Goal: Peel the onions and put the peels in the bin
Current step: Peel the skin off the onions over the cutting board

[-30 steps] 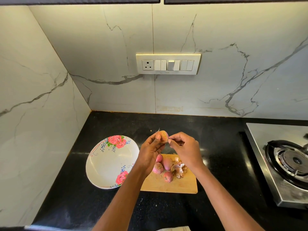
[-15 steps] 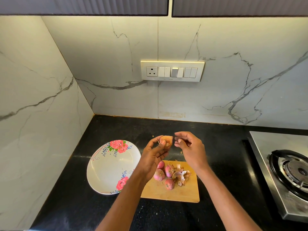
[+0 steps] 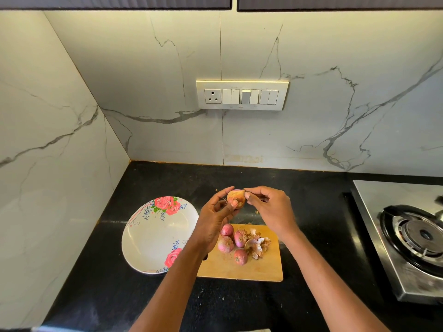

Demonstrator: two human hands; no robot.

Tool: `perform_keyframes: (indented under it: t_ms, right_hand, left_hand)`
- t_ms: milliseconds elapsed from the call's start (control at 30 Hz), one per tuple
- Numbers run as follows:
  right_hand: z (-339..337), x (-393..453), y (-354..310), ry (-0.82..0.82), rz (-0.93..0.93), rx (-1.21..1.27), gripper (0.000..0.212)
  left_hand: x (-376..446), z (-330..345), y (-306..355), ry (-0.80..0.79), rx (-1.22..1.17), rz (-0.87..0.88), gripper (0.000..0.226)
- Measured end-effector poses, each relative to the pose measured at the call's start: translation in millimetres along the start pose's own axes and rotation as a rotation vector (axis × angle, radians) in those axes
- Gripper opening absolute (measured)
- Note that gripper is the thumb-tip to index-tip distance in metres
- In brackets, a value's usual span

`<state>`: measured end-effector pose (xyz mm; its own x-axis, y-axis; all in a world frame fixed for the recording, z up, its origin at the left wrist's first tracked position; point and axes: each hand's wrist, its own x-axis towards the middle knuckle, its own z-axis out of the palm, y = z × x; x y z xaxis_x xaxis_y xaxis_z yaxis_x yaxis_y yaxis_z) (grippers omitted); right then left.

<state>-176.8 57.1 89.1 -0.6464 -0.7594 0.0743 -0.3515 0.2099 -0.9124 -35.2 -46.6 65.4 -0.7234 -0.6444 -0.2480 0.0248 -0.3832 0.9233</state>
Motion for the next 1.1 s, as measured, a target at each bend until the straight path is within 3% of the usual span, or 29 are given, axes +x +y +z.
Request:
perform_keyframes:
  t_ms: [133, 433, 767, 900, 1000, 1100]
  right_hand:
    - [1, -3, 3, 0.008, 0.003, -0.034, 0.016]
    - [8, -5, 7, 0.116, 0.020, -0.001, 0.012]
    - [10, -8, 12, 0.008, 0.114, 0.094, 0.014]
    - [8, -12, 20, -0.055, 0.123, -0.017, 0.016]
    - [5, -12, 20, -0.063, 0.124, -0.060, 0.006]
    - [1, -11, 18, -0.053, 0.116, -0.003, 0.016]
  left_hand:
    - [0, 0, -5, 0.001, 0.072, 0.023, 0.039]
    - [-5, 6, -3, -0.023, 0.174, 0.069, 0.052]
    - [-8, 6, -6, -0.027, 0.037, -0.025, 0.045]
    - [-5, 7, -8, -0.007, 0.046, -0.006, 0.049]
    - [-1, 5, -8, 0.028, 0.086, 0.034, 0.050]
    - [3, 1, -7, 0.087, 0.105, 0.067, 0.058]
